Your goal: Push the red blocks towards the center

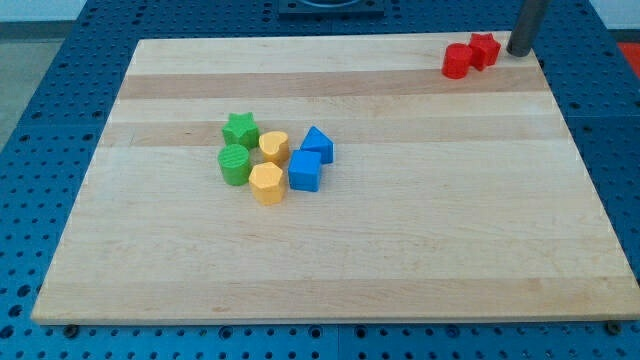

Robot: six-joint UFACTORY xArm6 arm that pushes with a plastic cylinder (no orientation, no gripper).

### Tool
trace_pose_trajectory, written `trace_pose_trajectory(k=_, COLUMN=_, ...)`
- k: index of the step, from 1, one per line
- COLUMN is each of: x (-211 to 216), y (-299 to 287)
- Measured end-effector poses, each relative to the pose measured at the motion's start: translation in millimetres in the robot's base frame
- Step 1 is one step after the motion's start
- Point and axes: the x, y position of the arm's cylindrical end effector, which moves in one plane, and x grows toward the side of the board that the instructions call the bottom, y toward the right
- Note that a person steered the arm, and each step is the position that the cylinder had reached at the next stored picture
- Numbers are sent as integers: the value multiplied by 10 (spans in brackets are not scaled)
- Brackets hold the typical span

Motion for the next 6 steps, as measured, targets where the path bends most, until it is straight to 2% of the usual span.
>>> trace_pose_trajectory(k=3, x=6, y=-732)
trace_pose_trajectory(k=6, x=207, y=-1064)
